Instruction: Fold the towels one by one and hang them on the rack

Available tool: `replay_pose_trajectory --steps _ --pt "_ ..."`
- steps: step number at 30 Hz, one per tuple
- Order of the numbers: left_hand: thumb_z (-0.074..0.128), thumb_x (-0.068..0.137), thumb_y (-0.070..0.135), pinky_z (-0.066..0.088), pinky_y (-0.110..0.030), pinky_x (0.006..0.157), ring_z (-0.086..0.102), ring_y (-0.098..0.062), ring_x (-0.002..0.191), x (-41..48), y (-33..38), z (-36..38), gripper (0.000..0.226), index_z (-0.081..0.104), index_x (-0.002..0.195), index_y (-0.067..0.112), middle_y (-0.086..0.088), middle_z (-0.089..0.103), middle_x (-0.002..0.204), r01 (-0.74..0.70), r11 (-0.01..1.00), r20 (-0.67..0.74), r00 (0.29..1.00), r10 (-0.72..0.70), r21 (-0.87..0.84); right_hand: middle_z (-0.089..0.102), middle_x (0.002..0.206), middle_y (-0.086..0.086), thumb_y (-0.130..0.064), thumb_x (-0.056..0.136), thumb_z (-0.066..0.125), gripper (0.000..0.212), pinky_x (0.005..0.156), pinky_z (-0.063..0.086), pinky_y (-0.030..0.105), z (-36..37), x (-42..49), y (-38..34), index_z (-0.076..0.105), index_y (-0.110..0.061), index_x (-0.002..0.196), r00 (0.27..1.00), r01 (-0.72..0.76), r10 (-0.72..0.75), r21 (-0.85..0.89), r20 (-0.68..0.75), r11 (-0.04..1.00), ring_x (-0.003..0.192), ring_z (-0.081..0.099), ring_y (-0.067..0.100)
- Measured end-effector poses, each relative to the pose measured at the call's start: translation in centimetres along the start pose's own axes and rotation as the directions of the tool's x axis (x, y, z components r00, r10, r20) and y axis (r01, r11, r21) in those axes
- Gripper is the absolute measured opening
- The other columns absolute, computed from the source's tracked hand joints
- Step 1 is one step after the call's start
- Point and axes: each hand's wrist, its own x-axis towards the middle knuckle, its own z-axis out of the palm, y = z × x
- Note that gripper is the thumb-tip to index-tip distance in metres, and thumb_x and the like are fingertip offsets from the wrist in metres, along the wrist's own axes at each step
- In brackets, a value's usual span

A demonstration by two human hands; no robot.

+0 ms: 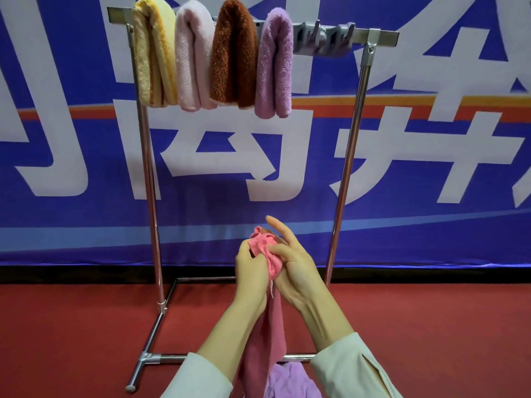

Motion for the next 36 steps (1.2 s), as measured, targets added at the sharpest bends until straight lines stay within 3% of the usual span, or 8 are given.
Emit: replay_pose_trajectory --steps 4,8,12,17,23,26,28,36 --pt "0.055 0.090 -0.001 0.047 -0.023 0.060 0.060 -0.013 0.071 0.3 -0.4 0.0 0.016 0.062 0.103 0.005 -0.008 0.064 0.087 0.026 1.000 -0.029 0.999 -0.026 0.007 0.064 0.101 0.017 0.012 0.089 0.028 0.038 0.080 0.054 0.027 0.5 -0.1 0.4 0.061 0.005 0.105 0.999 -0.029 0.027 -0.045 -0.043 0.999 0.087 0.065 0.022" --pt "0.057 0.095 0.009 0.050 -0.019 0.057 0.061 -0.011 0.068 0.2 0.0 -0.1 0.007 0.062 0.097 0.006 -0.007 0.065 0.081 0.049 0.995 -0.002 0.999 -0.050 -0.091 0.065 0.106 0.017 0.013 0.093 0.038 0.026 0.086 0.054 0.030 0.3 0.0 0.4 0.060 0.002 0.097 1.000 0.003 -0.004 -0.019 -0.024 1.000 0.091 0.066 0.023" --pt "0.058 0.093 0.009 0.052 -0.037 0.080 0.064 -0.021 0.078 0.8 1.5 -0.6 0.005 0.062 0.090 0.008 -0.010 0.068 0.087 0.060 0.968 0.075 0.996 -0.043 -0.242 0.066 0.088 0.012 0.009 0.095 0.045 0.020 0.075 0.056 0.027 -0.5 0.1 -0.7 0.056 -0.007 0.088 0.992 0.084 -0.076 0.070 -0.105 0.994 0.075 0.067 0.017" --pt "0.064 0.089 0.010 0.050 -0.037 0.088 0.062 -0.018 0.087 0.5 2.3 -0.9 0.007 0.068 0.086 0.014 -0.005 0.068 0.090 -0.093 0.994 0.099 0.990 0.098 -0.050 0.060 0.084 0.005 0.009 0.090 0.056 0.019 0.058 0.053 0.019 -1.4 0.4 -1.7 0.056 -0.010 0.085 0.951 0.175 -0.198 -0.113 -0.236 0.978 0.066 0.062 0.010" --pt "0.065 0.090 0.024 0.053 -0.035 0.090 0.069 -0.010 0.091 -0.2 1.2 -0.3 0.010 0.072 0.086 0.030 0.008 0.075 0.090 -0.254 0.924 0.193 0.960 0.204 0.285 0.054 0.080 0.010 0.004 0.085 0.066 0.024 0.069 0.052 0.031 -1.5 0.6 -1.1 0.048 -0.011 0.081 0.906 0.225 -0.270 -0.170 -0.327 0.959 0.070 0.058 0.019" --pt "0.069 0.087 0.023 0.053 -0.032 0.091 0.069 -0.013 0.097 -0.6 1.3 -0.4 0.007 0.073 0.092 0.026 0.003 0.075 0.096 -0.189 0.960 0.328 0.938 0.114 0.208 0.052 0.078 0.010 0.002 0.087 0.065 0.030 0.071 0.049 0.035 -2.0 0.9 -1.1 0.043 -0.015 0.077 0.901 0.222 -0.255 -0.132 -0.351 0.966 0.072 0.056 0.021" --pt "0.077 0.079 0.015 0.053 -0.026 0.088 0.068 -0.014 0.098 -0.6 1.2 -0.7 0.023 0.071 0.100 0.020 -0.002 0.074 0.100 -0.189 0.960 0.412 0.907 0.089 0.208 0.051 0.075 0.009 0.002 0.087 0.065 0.031 0.072 0.049 0.038 -2.3 0.9 -1.3 0.042 -0.015 0.076 0.904 0.210 -0.240 -0.122 -0.353 0.970 0.073 0.056 0.023" --pt "0.061 0.091 0.013 0.052 -0.034 0.083 0.067 -0.017 0.085 -0.4 1.2 -0.9 0.012 0.072 0.093 0.007 -0.011 0.074 0.094 -0.119 0.983 0.326 0.943 0.068 0.142 0.057 0.069 0.009 -0.001 0.089 0.063 0.030 0.059 0.054 0.030 -2.2 0.4 -1.3 0.042 -0.014 0.073 0.948 0.161 -0.167 -0.043 -0.273 0.986 0.062 0.062 0.019"
